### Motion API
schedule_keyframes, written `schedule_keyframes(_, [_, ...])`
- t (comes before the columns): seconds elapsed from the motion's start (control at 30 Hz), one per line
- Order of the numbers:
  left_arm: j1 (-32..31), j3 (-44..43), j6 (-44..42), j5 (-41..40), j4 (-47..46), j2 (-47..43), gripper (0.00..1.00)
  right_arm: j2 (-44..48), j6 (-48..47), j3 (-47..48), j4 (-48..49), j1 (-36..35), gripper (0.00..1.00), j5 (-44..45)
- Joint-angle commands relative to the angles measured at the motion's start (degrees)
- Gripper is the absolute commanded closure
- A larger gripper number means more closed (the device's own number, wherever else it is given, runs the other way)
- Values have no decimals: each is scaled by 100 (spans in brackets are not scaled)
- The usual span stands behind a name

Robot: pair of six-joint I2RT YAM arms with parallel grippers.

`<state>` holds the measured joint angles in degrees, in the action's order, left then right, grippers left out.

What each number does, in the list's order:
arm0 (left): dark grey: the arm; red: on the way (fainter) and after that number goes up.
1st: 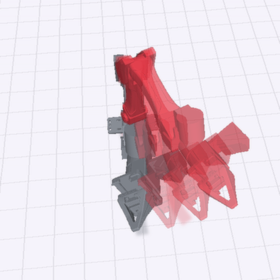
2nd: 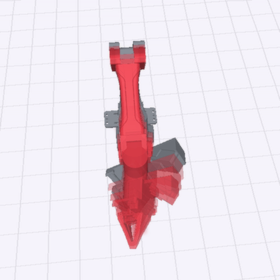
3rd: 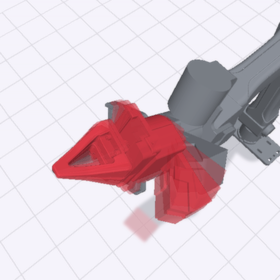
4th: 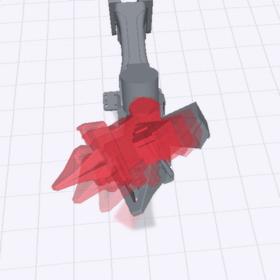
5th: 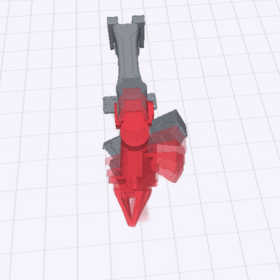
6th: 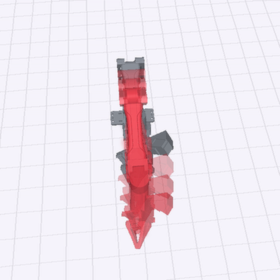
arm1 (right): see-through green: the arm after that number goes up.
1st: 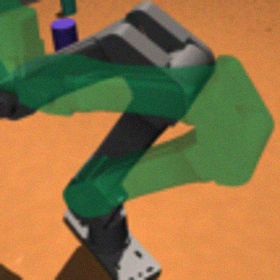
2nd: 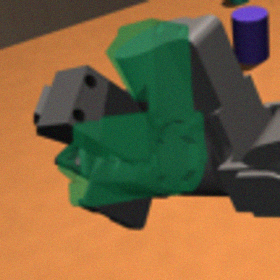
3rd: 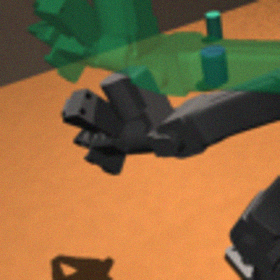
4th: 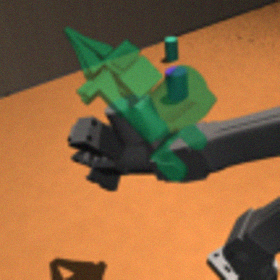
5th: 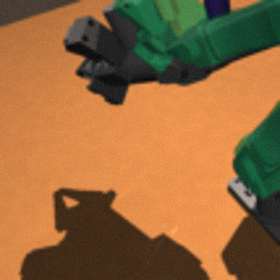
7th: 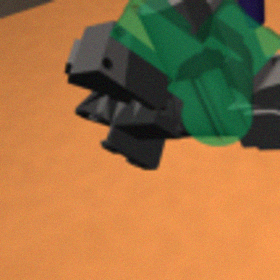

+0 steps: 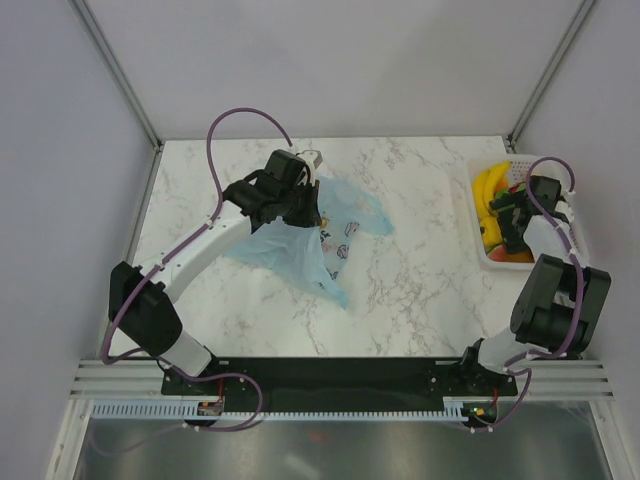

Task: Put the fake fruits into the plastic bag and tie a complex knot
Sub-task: Pick up the fake fruit from the bin.

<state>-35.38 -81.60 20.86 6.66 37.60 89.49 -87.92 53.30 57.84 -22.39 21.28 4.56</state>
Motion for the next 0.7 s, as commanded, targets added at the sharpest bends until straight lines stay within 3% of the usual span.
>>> schedule_keyframes(0.0, [4, -260, -153, 196, 28, -11, 98, -339, 401, 183, 411, 8, 2, -34])
schedule_keyframes(0.27, [4, -303, -197, 178, 28, 16, 98, -1227, 243, 394, 587, -10, 4, 422])
schedule_keyframes(0.3, [4, -321, -223, 187, 28, 42, 98, -1201, 216, 386, 596, -18, 8, 501])
schedule_keyframes(0.33, [4, -339, -232, 187, 36, 59, 98, -1140, 173, 368, 596, -18, 18, 729])
schedule_keyframes(0.43, [4, -383, -241, 205, 36, 112, 98, -658, 128, 210, 587, -132, 37, 1265])
schedule_keyframes(0.5, [4, -400, -241, 231, 36, 147, 98, -246, 67, 114, 587, -246, 40, 1451])
schedule_keyframes(0.53, [4, -400, -232, 240, 36, 156, 98, -113, 32, 96, 578, -282, 49, 1478])
schedule_keyframes(0.67, [4, -400, -232, 240, 45, 147, 98, 458, -91, 16, 561, -326, 60, 1251])
